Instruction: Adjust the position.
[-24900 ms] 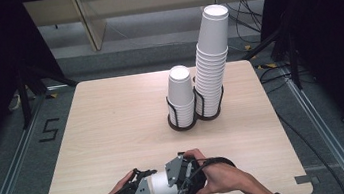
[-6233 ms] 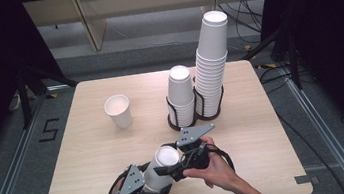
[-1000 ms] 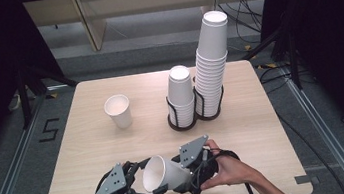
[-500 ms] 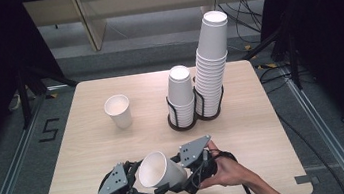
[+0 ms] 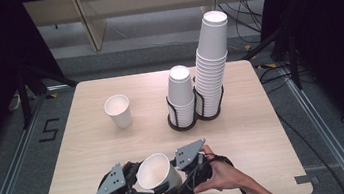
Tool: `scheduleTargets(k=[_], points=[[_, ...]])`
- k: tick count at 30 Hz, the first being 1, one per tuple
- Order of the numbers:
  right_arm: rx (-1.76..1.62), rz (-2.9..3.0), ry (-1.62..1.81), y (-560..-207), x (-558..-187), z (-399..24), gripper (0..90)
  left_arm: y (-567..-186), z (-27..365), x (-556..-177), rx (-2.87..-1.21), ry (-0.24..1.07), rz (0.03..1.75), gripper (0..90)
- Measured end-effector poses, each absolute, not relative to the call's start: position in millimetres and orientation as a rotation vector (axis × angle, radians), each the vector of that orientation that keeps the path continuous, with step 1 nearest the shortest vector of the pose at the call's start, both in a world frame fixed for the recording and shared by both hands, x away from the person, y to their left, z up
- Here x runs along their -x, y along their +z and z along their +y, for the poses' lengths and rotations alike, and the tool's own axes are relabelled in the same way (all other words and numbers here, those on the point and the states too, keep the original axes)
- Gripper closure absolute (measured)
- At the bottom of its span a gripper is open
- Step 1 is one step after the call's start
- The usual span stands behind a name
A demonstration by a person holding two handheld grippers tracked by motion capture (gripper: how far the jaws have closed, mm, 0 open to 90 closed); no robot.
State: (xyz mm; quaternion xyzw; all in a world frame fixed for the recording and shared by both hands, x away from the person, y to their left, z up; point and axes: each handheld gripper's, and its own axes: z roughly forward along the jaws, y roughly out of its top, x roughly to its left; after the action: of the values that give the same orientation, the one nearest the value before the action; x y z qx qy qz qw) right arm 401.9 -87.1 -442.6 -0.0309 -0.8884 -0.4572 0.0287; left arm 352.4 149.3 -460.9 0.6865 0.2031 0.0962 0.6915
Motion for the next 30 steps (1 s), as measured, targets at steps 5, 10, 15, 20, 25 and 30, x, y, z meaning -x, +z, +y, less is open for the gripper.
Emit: scheduleTargets(k=[5, 10, 15, 20, 25, 30], points=[[0.140, -2.765, -1.396, -442.8, -405.6, -95.3, 18.0, -459.0, 154.7, -354.2, -1.529, 0.252, 0.486, 15.6], [0.196, -2.795, -1.384, -444.7, -408.4, -105.1, 17.8, -459.3, 158.9, -356.6, -1.538, 0.283, 0.530, 15.8], [0.251, -2.814, -1.384, -446.1, -412.9, -114.8, 18.7, -459.9, 163.2, -359.9, -1.567, 0.365, 0.582, 15.7], [0.298, -2.843, -1.378, -448.9, -414.7, -121.5, 19.5, -462.0, 170.9, -365.3, -1.597, 0.488, 0.666, 15.5], [0.347, -2.877, -1.385, -450.2, -416.9, -128.5, 19.9, -465.2, 180.2, -371.3, -1.608, 0.585, 0.757, 15.4], [0.382, -2.874, -1.386, -451.1, -416.1, -135.4, 19.9, -468.5, 187.6, -377.3, -1.606, 0.635, 0.818, 15.4]])
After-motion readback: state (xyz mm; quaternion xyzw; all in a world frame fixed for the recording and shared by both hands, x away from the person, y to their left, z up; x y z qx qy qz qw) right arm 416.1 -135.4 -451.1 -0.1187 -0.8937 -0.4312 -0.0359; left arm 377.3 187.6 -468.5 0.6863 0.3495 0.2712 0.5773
